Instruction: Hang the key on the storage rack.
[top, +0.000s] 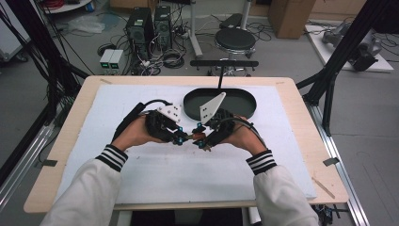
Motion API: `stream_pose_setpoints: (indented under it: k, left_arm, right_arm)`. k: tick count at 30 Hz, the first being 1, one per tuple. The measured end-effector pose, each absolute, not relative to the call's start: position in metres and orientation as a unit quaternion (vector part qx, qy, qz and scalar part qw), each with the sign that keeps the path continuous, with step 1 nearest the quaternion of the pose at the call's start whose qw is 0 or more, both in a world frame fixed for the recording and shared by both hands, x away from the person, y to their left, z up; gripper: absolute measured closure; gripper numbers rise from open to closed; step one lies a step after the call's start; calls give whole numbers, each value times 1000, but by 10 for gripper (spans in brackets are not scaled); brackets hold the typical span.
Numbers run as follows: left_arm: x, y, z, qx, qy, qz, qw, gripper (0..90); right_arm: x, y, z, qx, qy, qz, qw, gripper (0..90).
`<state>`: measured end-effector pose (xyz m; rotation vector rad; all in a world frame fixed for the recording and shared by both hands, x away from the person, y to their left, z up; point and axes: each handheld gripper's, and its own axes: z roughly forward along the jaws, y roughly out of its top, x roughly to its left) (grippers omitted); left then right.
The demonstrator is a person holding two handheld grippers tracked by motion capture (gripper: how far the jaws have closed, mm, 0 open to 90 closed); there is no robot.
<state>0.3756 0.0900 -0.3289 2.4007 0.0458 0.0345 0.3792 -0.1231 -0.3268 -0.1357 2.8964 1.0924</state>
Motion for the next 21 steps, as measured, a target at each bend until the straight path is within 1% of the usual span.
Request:
stream_pose_setpoints:
  k: [1,3,4,8,12,16,21]
  left_arm:
    - [376,89,-329,932,17,12,362,790]
    - [375,89,-330,933,15,11,360,790]
    - [375,89,-330,934,13,9,357,790]
    - [374,88,-331,933,16,5,360,790]
    - [374,89,-332,932,15,1,363,790]
    - [375,90,-332,931,14,0,364,788]
    - [378,95,-332,922,20,-4,387,761]
  right_arm:
    - [379,-123,-327,-44,935,352,22,563]
    - [379,-121,-328,-46,937,345,23,606]
    - [379,-121,-328,-50,938,342,29,670]
    - [380,-121,-329,-55,938,342,20,694]
    - [378,-120,-328,-56,940,337,22,726]
    - [379,-120,-328,-58,938,340,25,732]
    - [380,-122,-327,-56,935,349,26,734]
